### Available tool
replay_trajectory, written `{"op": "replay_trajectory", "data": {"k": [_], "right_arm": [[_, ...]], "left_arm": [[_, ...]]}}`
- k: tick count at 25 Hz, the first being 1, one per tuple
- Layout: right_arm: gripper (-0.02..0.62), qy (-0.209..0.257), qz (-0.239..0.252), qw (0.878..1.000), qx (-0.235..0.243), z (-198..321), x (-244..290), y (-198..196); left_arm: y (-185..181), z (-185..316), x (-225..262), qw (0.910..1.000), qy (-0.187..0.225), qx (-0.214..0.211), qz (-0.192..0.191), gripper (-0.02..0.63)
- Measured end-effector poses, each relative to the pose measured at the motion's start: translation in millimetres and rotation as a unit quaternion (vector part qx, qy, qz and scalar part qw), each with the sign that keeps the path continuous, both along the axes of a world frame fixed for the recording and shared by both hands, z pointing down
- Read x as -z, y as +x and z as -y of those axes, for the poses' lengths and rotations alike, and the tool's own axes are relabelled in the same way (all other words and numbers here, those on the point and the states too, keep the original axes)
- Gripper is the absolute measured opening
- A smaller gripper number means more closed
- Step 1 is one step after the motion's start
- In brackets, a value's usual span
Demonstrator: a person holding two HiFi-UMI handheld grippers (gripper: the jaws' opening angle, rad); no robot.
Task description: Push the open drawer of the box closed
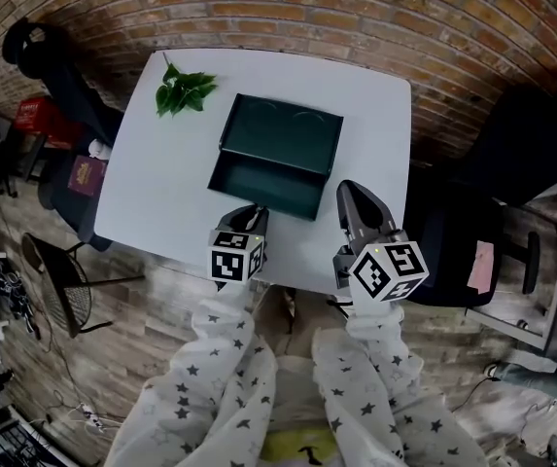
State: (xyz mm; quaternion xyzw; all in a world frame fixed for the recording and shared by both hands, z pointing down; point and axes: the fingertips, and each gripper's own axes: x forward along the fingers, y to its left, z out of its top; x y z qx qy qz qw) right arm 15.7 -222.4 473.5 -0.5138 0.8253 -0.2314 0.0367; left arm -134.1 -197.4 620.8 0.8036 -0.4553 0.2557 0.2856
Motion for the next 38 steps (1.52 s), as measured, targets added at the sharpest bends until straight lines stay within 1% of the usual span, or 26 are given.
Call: {"op": "replay_trajectory", "data": {"k": [13, 23, 38], "right_arm": [[0.008, -0.013, -0.006, 1.0, 0.019, 15.7, -5.7, 2.5], [0.008, -0.017, -0.011, 0.999, 0.03, 23.2, -10.5, 1.0], [0.008, -0.026, -0.014, 0.999, 0.037, 27.1, -18.2, -3.7]], "left_arm": [[8.7, 27.3, -0.6, 0.9999, -0.003, 0.013, -0.003, 0.064], [14.2, 48.0, -1.3, 0.9999, 0.002, 0.015, -0.005, 0.063], [19.4, 64.8, -1.8, 0.9998, 0.006, 0.016, -0.009, 0.064]]}}
